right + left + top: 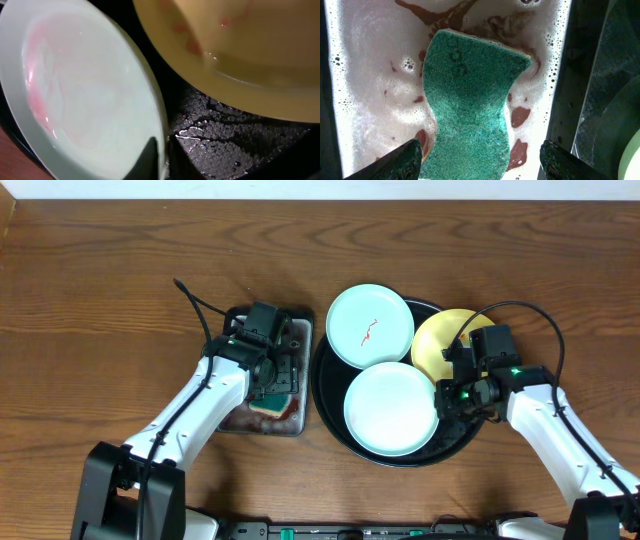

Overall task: Clean dirty plates on tray and stack at the side
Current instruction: 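Grasp the rim of the cleaned pale green plate with the right gripper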

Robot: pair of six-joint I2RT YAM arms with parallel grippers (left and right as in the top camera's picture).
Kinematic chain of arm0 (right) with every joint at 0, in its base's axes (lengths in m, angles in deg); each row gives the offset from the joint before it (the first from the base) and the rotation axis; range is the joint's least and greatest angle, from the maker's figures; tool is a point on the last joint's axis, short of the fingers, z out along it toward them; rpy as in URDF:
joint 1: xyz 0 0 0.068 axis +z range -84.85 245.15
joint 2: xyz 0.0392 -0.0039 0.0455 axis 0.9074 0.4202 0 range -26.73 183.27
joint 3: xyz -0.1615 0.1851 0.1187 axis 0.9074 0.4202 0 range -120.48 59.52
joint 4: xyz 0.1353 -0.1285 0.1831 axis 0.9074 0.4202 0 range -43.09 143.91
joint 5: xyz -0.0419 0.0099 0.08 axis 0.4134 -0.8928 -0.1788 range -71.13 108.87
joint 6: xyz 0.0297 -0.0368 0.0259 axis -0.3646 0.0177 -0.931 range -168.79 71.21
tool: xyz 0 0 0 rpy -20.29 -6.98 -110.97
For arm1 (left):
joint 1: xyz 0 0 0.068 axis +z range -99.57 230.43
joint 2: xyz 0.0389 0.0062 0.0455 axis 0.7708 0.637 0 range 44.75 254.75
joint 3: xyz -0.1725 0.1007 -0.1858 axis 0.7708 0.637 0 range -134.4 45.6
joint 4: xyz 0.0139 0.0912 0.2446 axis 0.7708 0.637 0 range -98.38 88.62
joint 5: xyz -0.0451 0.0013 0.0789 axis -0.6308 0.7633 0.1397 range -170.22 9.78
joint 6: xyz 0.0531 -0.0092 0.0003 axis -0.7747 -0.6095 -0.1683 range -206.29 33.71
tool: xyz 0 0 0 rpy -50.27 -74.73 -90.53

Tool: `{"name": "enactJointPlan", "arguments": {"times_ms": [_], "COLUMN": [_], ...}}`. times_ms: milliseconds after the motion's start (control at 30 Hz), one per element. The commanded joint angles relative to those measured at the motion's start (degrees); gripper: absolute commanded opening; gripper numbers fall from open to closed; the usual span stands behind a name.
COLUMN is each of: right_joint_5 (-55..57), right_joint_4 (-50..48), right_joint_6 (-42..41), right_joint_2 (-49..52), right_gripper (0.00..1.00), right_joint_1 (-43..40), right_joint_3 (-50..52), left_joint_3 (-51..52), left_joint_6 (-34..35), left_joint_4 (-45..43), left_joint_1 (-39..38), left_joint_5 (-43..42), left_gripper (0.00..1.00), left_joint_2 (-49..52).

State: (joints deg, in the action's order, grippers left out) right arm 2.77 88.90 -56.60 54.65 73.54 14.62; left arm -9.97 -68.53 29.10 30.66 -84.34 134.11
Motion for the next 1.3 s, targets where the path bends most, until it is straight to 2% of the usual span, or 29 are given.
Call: {"name": "enactJointPlan", "arguments": {"times_ms": [0, 100, 167, 300, 433, 500, 633, 867, 967, 1267], "right_joint_5": [-0.7, -0.7, -0.7, -0.68, -0.68, -0.68, -0.92, -2.69, -2.51, 8.87], "right_joint_4": [-0.11, -1.57, -2.69, -6.05, -8.74, -10.36, -12.52, -12.15, -10.1, -10.1], "right_joint_6": [-0.5, -0.52, -0.55, -0.52, -0.59, -1.68, -2.91, -2.56, 0.63, 1.66], "right_joint_2": [1.64, 2.54, 2.64, 2.67, 2.67, 2.69, 2.69, 2.19, 0.13, -7.13], "right_gripper": [0.15, 0.31, 0.37, 0.42, 0.42, 0.41, 0.02, 0.01, 0.01, 0.01], "right_joint_1": [0.35, 0.35, 0.35, 0.35, 0.35, 0.35, 0.35, 0.35, 0.35, 0.61], "right_joint_3": [1.46, 2.71, 3.34, 4.81, 6.51, 7.91, 9.99, 8.28, 5.9, 2.21], "left_joint_3": [0.98, 0.98, 0.98, 0.98, 0.98, 0.98, 0.98, 0.98, 0.98, 0.98], "left_joint_6": [0.09, 0.09, 0.09, 0.09, 0.09, 0.09, 0.09, 0.09, 0.09, 0.09], "left_joint_4": [0.24, 0.24, 0.22, 0.24, 0.24, 0.22, 0.22, 0.22, 0.22, 0.22], "left_joint_1": [0.09, 0.09, 0.09, 0.09, 0.09, 0.09, 0.09, 0.09, 0.09, 0.09], "left_joint_5": [0.46, 0.46, 0.46, 0.46, 0.46, 0.46, 0.46, 0.46, 0.46, 0.46], "left_gripper": [0.76, 0.76, 0.77, 0.76, 0.76, 0.76, 0.76, 0.76, 0.77, 0.77], "left_joint_2": [0.07, 0.07, 0.07, 0.07, 0.07, 0.07, 0.07, 0.07, 0.07, 0.07]}}
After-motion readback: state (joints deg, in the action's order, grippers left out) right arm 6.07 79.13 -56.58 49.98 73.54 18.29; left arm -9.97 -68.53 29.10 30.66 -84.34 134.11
